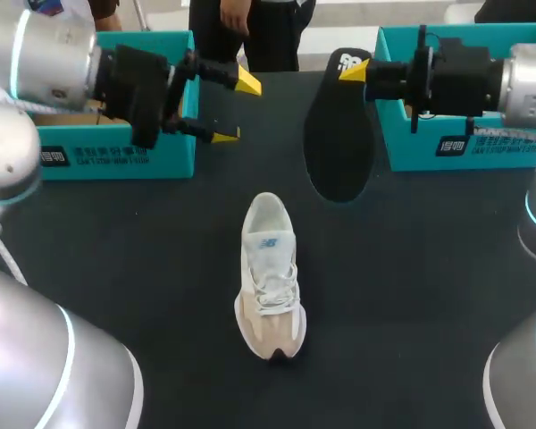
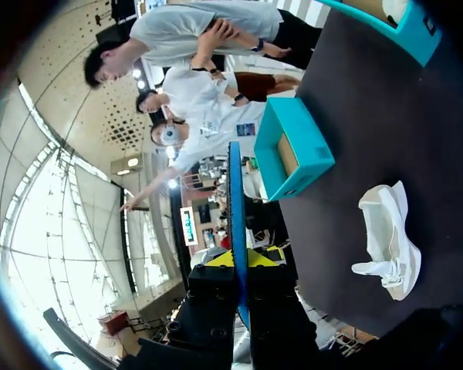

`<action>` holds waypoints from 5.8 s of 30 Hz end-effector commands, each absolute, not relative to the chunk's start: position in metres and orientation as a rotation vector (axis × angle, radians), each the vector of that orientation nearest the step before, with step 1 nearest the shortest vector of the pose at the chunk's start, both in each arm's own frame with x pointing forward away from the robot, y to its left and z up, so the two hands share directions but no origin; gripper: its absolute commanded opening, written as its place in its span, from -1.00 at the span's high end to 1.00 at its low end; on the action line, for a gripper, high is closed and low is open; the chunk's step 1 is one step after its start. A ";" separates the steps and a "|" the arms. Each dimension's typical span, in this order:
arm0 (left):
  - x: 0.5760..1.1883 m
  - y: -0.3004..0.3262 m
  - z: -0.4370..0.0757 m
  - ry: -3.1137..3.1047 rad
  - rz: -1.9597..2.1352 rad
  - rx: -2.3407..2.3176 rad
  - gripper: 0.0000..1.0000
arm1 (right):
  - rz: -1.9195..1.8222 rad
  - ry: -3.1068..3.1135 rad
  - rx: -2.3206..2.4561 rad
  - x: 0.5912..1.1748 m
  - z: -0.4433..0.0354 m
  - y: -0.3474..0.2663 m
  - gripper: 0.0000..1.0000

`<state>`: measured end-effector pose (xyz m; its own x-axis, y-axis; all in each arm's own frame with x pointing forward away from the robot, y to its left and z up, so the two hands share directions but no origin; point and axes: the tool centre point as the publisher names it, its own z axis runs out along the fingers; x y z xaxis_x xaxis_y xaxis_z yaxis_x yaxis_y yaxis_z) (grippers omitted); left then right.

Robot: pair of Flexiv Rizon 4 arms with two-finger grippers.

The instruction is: Take the shoe out of the shoebox, open the shoe tongue, remove and reinsert the insole, then place the shoe into the shoebox

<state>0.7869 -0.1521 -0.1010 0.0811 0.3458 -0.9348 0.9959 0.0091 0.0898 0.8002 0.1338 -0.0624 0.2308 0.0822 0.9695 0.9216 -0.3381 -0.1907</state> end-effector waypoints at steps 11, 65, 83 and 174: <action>0.789 -0.163 -0.104 1.329 -1.089 1.281 -1.00 | -1.192 -0.906 -1.699 0.806 -0.061 0.156 1.00; 0.782 -0.193 -0.093 1.227 -1.216 1.257 1.00 | -1.189 -1.023 -1.527 0.834 -0.080 0.188 -1.00; 0.779 -0.150 -0.090 1.251 -1.215 1.218 1.00 | -1.314 -1.189 -1.400 0.810 -0.072 0.162 -1.00; 0.746 -0.143 -0.082 2.210 -2.226 0.227 1.00 | -1.167 -1.231 -1.321 0.758 -0.096 0.092 -1.00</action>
<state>0.7451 -0.1424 -0.0838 -0.8560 0.0786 -0.5110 0.5072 -0.0646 -0.8594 0.7570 0.0908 -0.0952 0.0365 0.0901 0.9953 0.9987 -0.0389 -0.0331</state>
